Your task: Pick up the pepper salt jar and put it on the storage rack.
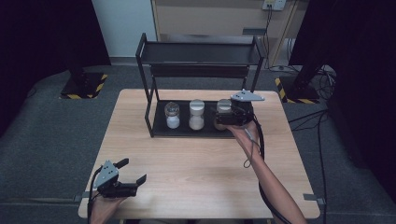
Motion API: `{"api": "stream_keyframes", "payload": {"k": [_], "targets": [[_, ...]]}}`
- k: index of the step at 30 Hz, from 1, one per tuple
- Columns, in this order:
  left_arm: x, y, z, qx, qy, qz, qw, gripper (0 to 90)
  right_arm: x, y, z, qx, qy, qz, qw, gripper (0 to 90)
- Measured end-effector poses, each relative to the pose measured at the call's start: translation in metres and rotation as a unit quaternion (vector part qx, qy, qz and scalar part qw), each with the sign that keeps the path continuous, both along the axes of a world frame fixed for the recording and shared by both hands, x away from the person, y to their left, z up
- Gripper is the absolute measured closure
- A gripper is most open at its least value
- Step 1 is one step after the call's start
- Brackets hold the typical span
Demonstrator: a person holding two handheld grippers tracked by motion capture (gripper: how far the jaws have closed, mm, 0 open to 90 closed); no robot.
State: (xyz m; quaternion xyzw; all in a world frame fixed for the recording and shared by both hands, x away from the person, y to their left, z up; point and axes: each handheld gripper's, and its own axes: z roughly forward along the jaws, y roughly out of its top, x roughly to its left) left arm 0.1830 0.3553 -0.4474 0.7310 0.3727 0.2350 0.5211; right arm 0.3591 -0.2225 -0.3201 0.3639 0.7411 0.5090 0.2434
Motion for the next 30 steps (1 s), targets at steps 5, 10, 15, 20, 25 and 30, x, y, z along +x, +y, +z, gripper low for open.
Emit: {"api": "stream_keyframes", "payload": {"k": [5,10,15,20,25,30], "targets": [[0.000,0.000,-0.001,0.000,-0.002,-0.002,1.0000,3.9,-0.014,-0.014,-0.005,0.010,0.011,0.016,0.9998,9.1],[0.000,0.001,-0.001,0.002,-0.002,-0.003,1.0000,3.9,-0.031,-0.024,-0.008,0.016,0.004,0.033,0.9993,9.0],[-0.001,0.001,0.000,0.002,-0.004,-0.004,1.0000,3.9,-0.052,-0.031,-0.007,0.016,-0.006,0.050,0.9986,9.0],[-0.001,0.001,0.000,0.002,-0.004,-0.005,1.0000,3.8,-0.072,-0.039,-0.010,0.014,-0.013,0.069,0.9975,8.8],[-0.001,0.001,0.000,0.002,-0.003,-0.004,1.0000,3.8,-0.092,-0.046,-0.015,0.002,-0.017,0.075,0.9970,8.6],[-0.001,0.001,0.000,0.002,-0.003,-0.004,1.0000,3.8,-0.111,-0.055,-0.024,-0.008,-0.028,0.074,0.9968,8.5]]}}
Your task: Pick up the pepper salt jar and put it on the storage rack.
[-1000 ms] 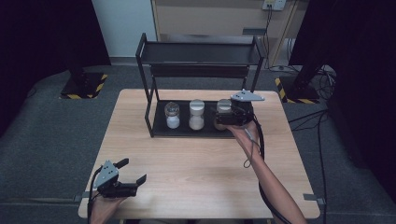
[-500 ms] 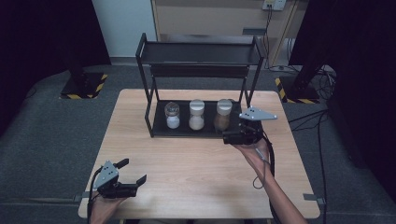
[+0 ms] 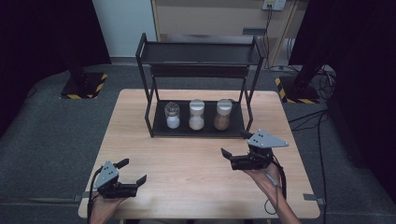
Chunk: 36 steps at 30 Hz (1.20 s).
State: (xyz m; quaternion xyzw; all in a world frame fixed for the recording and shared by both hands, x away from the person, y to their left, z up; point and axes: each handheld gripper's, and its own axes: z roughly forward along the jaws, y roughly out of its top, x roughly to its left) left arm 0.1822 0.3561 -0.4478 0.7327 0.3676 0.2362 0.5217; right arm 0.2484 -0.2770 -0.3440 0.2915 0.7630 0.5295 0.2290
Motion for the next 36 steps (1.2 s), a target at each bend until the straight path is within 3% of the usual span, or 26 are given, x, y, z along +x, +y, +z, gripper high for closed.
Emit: {"api": "stream_keyframes", "payload": {"k": [9,20,36], "targets": [[0.000,0.000,0.000,0.000,0.001,0.000,1.0000,3.9,-0.022,-0.020,-0.018,0.009,0.012,-0.004,0.9999,8.4],[0.001,0.000,0.000,-0.001,0.001,0.000,1.0000,3.8,-0.037,-0.047,-0.048,0.026,0.029,-0.025,0.9990,8.4],[0.001,0.000,-0.001,0.000,0.002,-0.002,1.0000,3.6,-0.042,-0.054,-0.075,0.025,0.048,-0.036,0.9979,8.7]]}}
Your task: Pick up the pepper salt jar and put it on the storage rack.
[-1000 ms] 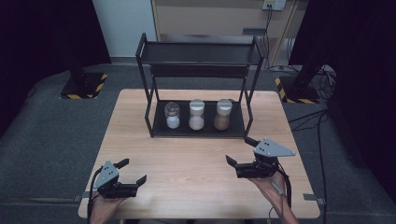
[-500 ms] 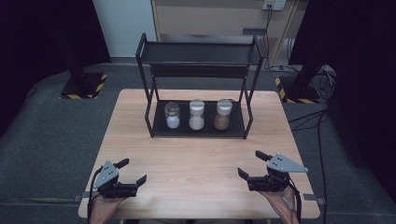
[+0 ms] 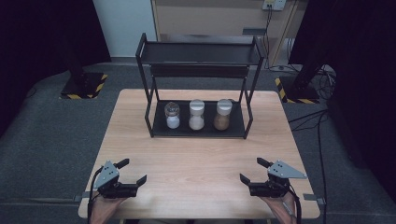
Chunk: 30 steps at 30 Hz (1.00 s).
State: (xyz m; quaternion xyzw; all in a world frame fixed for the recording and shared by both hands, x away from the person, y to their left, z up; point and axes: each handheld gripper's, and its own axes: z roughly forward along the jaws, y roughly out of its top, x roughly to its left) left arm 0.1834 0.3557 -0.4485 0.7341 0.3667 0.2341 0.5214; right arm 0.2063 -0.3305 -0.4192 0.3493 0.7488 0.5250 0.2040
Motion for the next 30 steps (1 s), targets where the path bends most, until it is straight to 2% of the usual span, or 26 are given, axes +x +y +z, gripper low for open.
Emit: {"api": "stream_keyframes", "payload": {"k": [2,11,15,24,30], "targets": [[0.000,0.000,0.000,0.002,0.001,-0.001,1.0000,3.6,0.001,0.000,-0.001,0.001,0.007,0.001,1.0000,8.7],[0.002,-0.003,0.000,0.006,0.000,-0.010,0.9999,3.5,0.003,0.000,-0.007,-0.005,0.005,0.011,0.9999,9.1],[0.002,-0.002,0.000,0.005,0.000,-0.009,0.9999,3.5,0.005,-0.003,-0.010,0.001,0.007,0.012,0.9999,9.2],[0.002,0.001,0.000,0.001,-0.002,-0.006,1.0000,3.4,0.000,-0.013,-0.015,0.022,-0.003,-0.016,0.9996,8.9],[0.002,0.006,-0.001,-0.004,-0.001,0.003,1.0000,3.1,-0.002,-0.018,-0.016,0.020,-0.009,-0.032,0.9992,8.9]]}}
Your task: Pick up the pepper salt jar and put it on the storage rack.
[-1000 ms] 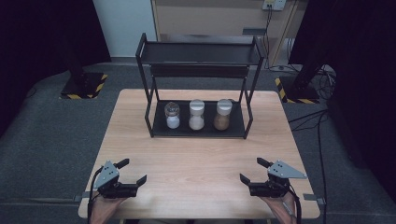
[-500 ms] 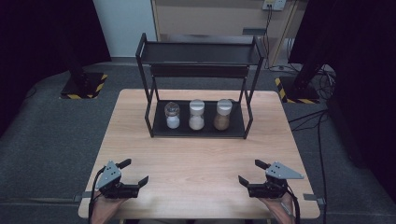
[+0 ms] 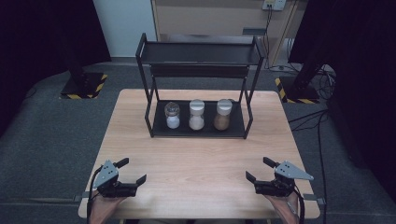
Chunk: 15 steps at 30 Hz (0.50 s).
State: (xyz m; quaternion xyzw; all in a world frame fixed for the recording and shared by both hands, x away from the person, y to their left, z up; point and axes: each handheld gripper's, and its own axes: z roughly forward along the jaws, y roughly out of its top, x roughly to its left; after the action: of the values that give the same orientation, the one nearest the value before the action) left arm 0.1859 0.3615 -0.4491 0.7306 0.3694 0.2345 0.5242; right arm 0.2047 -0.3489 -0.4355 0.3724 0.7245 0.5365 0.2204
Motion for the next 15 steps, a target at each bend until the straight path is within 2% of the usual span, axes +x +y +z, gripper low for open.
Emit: {"api": "stream_keyframes", "payload": {"k": [6,15], "targets": [[0.0003,0.0030,-0.0005,-0.005,0.001,0.004,1.0000,2.8,0.0002,-0.0039,-0.0011,0.001,0.001,-0.010,0.9999,8.9],[0.0009,0.0031,-0.0009,-0.007,0.002,0.004,1.0000,2.6,0.0019,-0.0031,-0.0010,-0.003,0.004,-0.007,1.0000,8.9]]}}
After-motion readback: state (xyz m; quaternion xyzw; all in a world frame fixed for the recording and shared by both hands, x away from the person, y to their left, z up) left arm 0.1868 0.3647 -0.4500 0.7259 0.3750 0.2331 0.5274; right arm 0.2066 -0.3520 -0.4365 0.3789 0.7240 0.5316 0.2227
